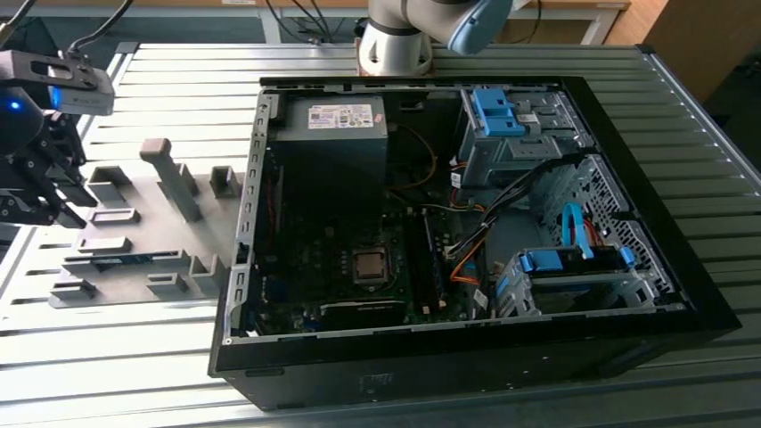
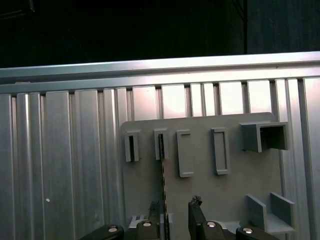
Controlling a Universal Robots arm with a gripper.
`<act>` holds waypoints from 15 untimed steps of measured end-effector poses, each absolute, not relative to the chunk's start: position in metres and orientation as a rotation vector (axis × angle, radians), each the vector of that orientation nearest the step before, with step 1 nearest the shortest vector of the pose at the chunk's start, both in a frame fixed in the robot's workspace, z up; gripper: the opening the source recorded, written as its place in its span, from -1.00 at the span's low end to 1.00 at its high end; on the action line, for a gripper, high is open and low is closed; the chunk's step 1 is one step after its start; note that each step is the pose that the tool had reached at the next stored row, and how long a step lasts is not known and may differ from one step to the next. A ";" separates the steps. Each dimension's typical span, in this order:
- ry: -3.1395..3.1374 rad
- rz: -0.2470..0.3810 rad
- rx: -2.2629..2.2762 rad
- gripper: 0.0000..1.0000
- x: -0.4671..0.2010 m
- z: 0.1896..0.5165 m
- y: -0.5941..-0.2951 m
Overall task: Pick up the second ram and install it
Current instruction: 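Pick up the second ram and move it above second insertion slot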
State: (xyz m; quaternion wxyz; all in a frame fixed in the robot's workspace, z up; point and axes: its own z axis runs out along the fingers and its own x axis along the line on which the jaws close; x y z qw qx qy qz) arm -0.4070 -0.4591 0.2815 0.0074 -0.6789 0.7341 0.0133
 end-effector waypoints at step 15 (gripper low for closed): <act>2.295 0.041 -2.123 -0.29 -0.407 0.272 -0.459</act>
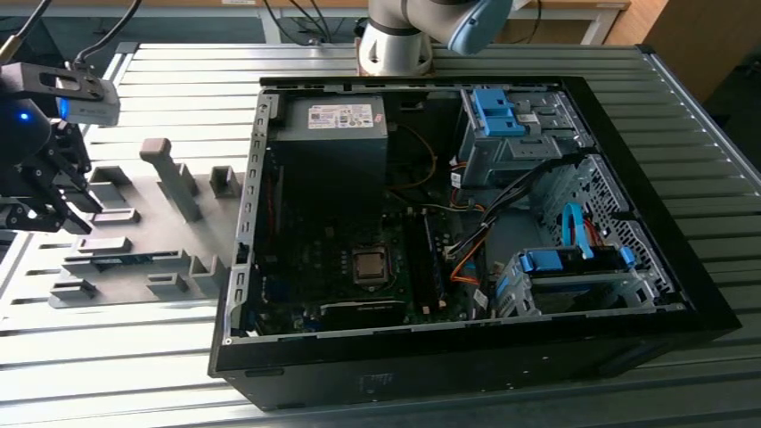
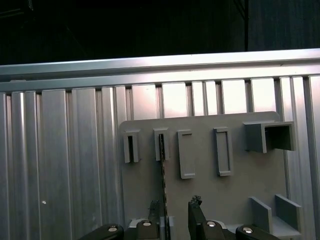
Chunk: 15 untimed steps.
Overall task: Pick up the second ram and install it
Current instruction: 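Pick up the second ram and move it above second insertion slot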
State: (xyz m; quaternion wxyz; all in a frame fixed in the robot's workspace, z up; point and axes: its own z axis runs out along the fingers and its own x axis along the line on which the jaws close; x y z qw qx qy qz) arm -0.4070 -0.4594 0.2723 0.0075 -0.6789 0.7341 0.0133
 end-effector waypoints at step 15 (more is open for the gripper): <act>2.287 0.041 -2.131 -0.29 -0.407 0.255 -0.461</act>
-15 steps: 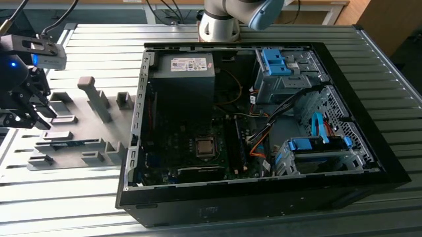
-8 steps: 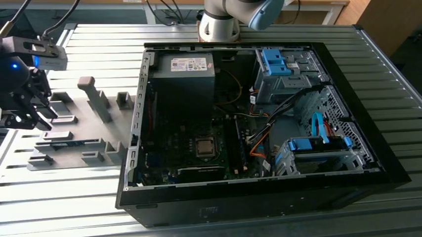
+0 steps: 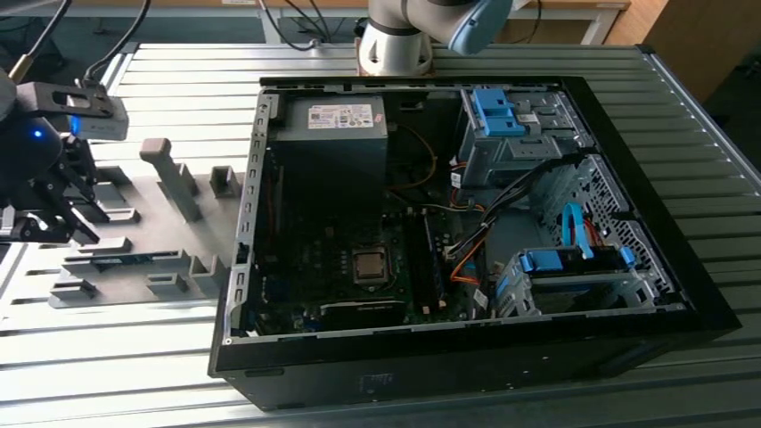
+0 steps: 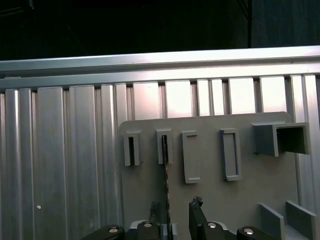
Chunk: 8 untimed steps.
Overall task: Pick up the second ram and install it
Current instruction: 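Pick up the second ram and move it above second insertion slot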
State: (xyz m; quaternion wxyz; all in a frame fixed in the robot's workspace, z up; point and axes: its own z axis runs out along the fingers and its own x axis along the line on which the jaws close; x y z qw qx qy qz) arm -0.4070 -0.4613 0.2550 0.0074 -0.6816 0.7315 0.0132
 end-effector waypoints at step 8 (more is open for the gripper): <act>2.270 0.043 -2.148 -0.29 -0.407 0.241 -0.462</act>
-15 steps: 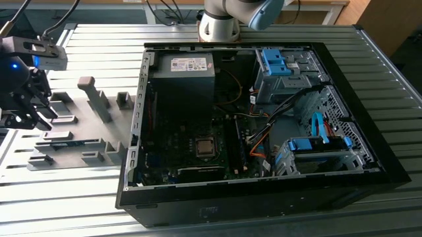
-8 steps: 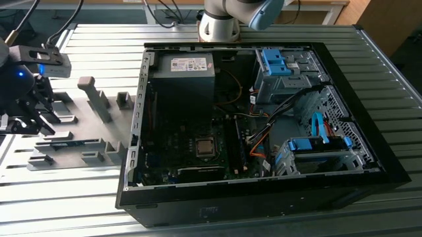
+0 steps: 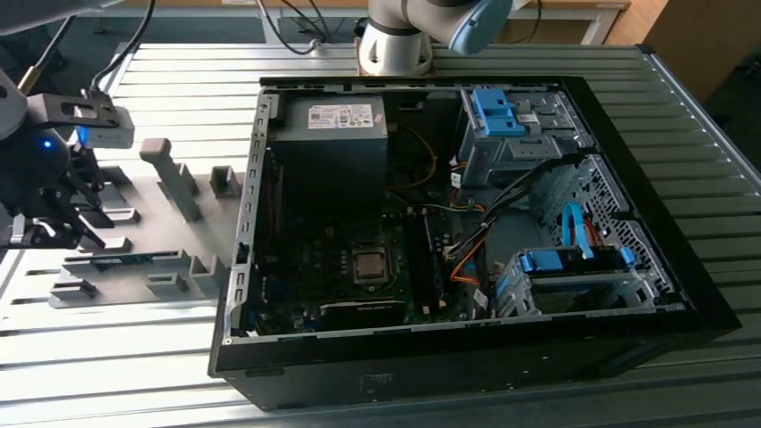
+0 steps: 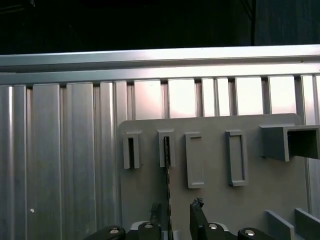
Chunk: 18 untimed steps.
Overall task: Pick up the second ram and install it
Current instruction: 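Pick up the second ram and move it above second insertion slot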
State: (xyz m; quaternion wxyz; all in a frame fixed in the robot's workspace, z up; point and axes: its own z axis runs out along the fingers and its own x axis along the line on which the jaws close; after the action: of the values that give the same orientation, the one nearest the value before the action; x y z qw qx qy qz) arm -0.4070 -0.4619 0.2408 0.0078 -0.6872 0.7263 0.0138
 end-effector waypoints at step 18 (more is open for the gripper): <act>2.232 0.043 -2.189 -0.29 -0.408 0.216 -0.465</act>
State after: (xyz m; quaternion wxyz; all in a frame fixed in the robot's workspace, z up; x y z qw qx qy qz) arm -0.4080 -0.4648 0.2155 0.0076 -0.7002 0.7138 0.0137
